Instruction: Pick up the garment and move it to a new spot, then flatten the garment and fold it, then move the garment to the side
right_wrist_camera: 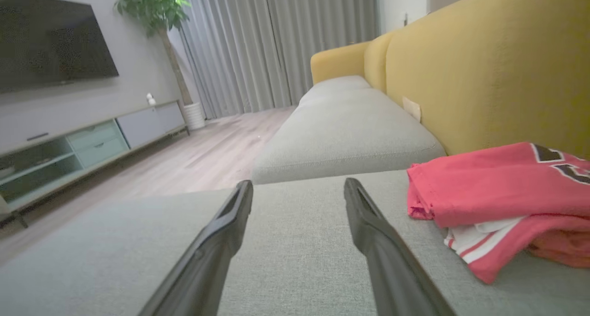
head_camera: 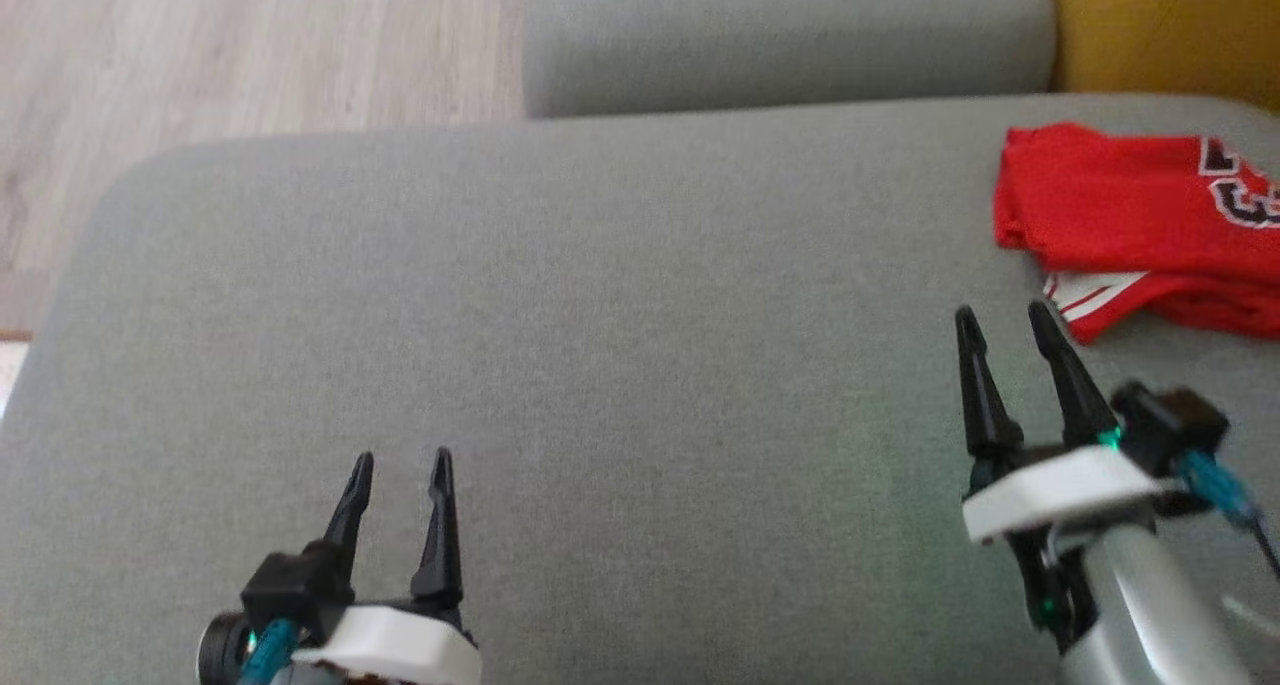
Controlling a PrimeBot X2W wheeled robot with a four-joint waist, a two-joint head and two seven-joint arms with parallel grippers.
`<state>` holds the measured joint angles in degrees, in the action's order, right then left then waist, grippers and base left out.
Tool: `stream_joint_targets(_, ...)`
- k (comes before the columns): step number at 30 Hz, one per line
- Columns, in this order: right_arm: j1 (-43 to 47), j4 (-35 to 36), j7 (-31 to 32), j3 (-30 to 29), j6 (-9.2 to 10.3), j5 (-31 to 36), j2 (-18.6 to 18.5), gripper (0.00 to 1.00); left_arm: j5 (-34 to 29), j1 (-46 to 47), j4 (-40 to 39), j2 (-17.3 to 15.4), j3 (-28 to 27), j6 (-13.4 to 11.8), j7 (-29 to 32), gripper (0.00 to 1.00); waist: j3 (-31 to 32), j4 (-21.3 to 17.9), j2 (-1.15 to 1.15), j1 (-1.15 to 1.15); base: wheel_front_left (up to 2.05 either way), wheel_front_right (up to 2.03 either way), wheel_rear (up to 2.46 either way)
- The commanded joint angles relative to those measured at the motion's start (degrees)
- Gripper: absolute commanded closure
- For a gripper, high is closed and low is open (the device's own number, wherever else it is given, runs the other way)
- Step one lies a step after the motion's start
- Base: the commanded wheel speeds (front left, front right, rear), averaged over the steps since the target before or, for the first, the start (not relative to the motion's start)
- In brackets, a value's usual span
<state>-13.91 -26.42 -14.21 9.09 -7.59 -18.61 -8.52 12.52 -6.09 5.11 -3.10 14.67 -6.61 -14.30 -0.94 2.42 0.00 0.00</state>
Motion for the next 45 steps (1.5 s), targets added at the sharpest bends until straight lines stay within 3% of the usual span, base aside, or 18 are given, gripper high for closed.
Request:
stream_joint_targets(1, 0.93, 4.30, -0.76, 0.13, 0.10, 0.46, 0.73, 0.00, -0.04, 1.39, -2.08, 0.23, -2.38, -0.35, -0.70, 0.00, 2.68, -0.56, 0.00, 0.00, 0.00, 0.00, 0.00)
stream_joint_targets(4, 7.08, 10.09, -0.77, -2.80, 0.10, 0.44, 2.65, 0.00, -0.51, -0.16, -2.16, 0.23, -2.77, -0.02, -0.70, 0.00, 4.52, -0.06, 0.00, 0.00, 0.00, 0.00, 0.00)
stream_joint_targets(11, 18.07, 12.80, -0.78, -1.95, 0.10, 2.31, 4.31, 0.00, -2.72, -4.93, -3.32, 0.23, -4.46, 1.69, -0.70, 0.00, 8.43, 0.51, 0.00, 0.00, 0.00, 0.00, 0.00)
stream_joint_targets(25, 20.35, 12.45, -0.78, -2.37, 0.10, 5.12, 4.50, 0.00, -4.43, -6.90, -3.69, 0.23, -5.56, 3.31, -0.70, 0.00, 11.05, 0.86, 0.00, 0.00, 0.00, 0.00, 0.00)
stream_joint_targets(34, 20.70, 12.68, -0.78, -3.14, 0.10, 5.64, 4.67, 0.00, -5.04, -6.88, -3.79, 0.23, -5.58, 2.86, -0.70, 0.00, 10.74, 0.67, 0.00, 0.00, 0.00, 0.00, 0.00)
stream_joint_targets(35, 22.61, 10.85, 0.00, -4.24, 0.00, 5.08, 4.85, 1.00, -4.87, -9.20, -1.77, -0.21, -3.68, 2.97, 0.00, 1.00, 10.75, 0.67, 0.00, 0.00, 0.00, 0.00, 0.00)
stream_joint_targets(45, 22.49, 8.31, 1.32, -4.71, 0.01, 0.72, 4.91, 1.00, -0.08, -8.89, 1.14, -0.46, -4.03, 3.36, 0.92, 1.00, 10.17, 0.47, 0.00, 0.00, 0.00, 0.00, 0.00)
